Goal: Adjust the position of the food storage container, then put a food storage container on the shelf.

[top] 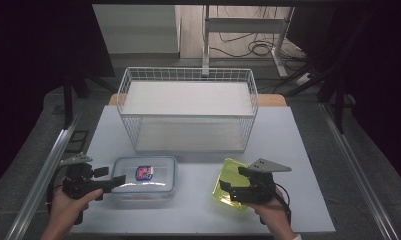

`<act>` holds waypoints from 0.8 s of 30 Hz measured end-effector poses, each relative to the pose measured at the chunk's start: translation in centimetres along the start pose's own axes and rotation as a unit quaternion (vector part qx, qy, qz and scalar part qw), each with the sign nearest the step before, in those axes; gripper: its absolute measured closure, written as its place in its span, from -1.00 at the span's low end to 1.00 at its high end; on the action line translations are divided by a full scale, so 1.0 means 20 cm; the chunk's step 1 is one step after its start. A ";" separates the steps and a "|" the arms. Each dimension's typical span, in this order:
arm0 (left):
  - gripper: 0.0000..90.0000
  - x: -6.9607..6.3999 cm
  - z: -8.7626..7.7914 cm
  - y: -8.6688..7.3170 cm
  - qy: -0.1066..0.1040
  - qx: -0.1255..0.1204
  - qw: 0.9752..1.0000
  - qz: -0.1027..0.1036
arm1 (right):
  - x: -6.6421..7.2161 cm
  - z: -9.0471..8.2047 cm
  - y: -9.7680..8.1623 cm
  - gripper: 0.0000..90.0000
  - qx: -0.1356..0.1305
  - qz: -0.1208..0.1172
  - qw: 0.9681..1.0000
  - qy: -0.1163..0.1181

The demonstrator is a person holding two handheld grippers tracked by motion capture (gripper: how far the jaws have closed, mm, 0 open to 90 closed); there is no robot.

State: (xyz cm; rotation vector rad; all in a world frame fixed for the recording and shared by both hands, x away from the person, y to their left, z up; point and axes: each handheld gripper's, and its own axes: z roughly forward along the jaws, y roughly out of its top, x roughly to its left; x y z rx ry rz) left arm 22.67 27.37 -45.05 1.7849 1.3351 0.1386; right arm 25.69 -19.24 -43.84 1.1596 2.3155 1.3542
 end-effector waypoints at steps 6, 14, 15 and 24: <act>-0.66 0.01 0.02 -0.01 0.018 0.005 1.000 0.002 | 0.02 0.04 0.00 -0.61 0.005 0.004 1.000 0.004; -0.72 0.06 0.03 -0.03 0.013 0.005 1.000 -0.012 | 0.09 0.08 0.01 -0.63 0.010 -0.001 1.000 0.017; -0.73 0.07 0.04 -0.03 0.011 0.006 1.000 -0.012 | 0.10 0.09 0.01 -0.64 0.013 -0.002 1.000 0.019; -0.84 0.24 0.04 -0.05 0.009 0.018 0.998 -0.067 | 0.21 0.17 0.05 -0.65 0.018 -0.012 0.999 0.042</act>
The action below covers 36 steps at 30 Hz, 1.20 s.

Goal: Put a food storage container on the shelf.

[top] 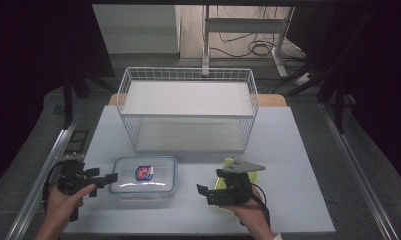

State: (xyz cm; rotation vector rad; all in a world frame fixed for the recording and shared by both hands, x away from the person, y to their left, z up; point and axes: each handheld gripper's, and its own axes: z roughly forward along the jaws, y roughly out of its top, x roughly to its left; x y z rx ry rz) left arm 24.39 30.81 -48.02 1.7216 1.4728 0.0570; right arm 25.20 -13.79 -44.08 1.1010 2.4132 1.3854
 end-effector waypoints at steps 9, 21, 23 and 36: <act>-0.84 0.09 -0.01 0.03 -0.044 0.020 0.999 -0.023 | 0.07 0.11 0.02 -0.65 0.010 -0.003 1.000 0.017; -0.79 0.07 0.08 0.02 -0.039 0.032 0.999 -0.020 | 0.06 0.17 0.04 -0.65 0.013 0.001 1.000 0.024; -0.79 0.07 0.12 0.01 -0.042 0.040 0.998 -0.021 | 0.05 0.18 0.03 -0.65 0.015 0.011 0.999 0.028; -0.83 0.11 0.24 -0.01 -0.097 0.071 0.991 -0.057 | 0.06 0.20 0.03 -0.65 0.014 0.013 0.999 0.033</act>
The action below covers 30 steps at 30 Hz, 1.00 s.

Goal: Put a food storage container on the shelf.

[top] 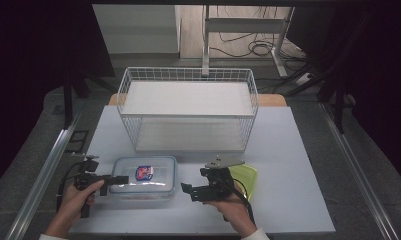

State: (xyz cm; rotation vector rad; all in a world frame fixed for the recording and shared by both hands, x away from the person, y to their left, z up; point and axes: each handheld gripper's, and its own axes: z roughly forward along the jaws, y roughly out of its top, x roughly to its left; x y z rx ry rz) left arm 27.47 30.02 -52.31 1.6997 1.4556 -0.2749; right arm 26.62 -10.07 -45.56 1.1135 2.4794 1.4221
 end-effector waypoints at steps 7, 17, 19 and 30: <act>-0.57 -0.02 -0.03 -0.01 -0.002 -0.015 1.000 0.010 | -0.02 0.02 0.00 -0.65 0.006 0.010 1.000 0.000; -0.49 -0.02 -0.03 -0.01 0.001 -0.019 1.000 0.010 | 0.01 0.19 0.05 -0.65 0.026 0.099 0.995 0.019; -0.49 -0.02 -0.03 -0.01 0.001 -0.019 1.000 0.011 | 0.02 0.24 0.06 -0.65 0.026 0.116 0.993 0.019; -0.50 -0.02 -0.03 -0.02 0.003 -0.022 1.000 0.015 | -0.02 0.43 0.08 -0.67 0.068 0.146 0.987 0.013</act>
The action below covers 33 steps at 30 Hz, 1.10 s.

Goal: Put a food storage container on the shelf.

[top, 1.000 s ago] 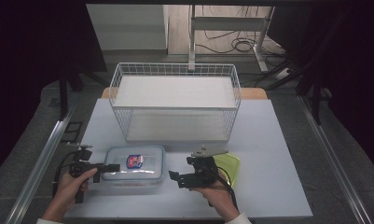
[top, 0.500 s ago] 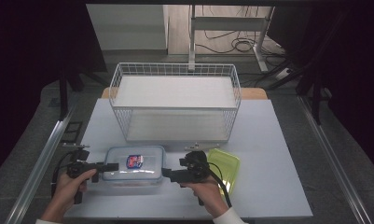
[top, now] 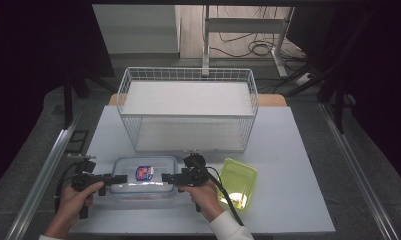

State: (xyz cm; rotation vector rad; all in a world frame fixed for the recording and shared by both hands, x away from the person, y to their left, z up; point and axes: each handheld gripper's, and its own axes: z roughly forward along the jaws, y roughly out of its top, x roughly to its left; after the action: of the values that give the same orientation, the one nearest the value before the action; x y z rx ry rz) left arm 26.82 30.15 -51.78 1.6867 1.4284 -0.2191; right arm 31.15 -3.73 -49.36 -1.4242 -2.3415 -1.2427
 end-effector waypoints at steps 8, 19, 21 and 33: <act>-0.50 0.00 0.00 0.00 0.001 0.000 1.000 0.002 | -0.03 0.07 0.01 -0.68 0.029 0.026 0.999 0.016; -0.50 -0.02 -0.01 -0.01 0.004 0.000 1.000 0.014 | -0.04 0.06 0.01 -0.37 0.016 0.054 0.998 0.038; -0.47 -0.02 -0.01 -0.01 0.005 -0.001 1.000 0.016 | -0.05 0.05 0.00 -0.29 0.012 0.056 0.997 0.047; -0.35 -0.08 -0.07 -0.06 0.023 -0.014 0.998 0.056 | -0.04 -0.02 -0.06 -0.09 -0.014 0.026 0.997 0.067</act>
State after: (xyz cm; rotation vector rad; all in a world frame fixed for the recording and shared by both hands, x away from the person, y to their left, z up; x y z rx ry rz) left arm 24.62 29.93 -50.50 1.7530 1.3580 -0.0983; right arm 30.55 -4.88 -50.13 -1.3548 -2.1946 -1.3180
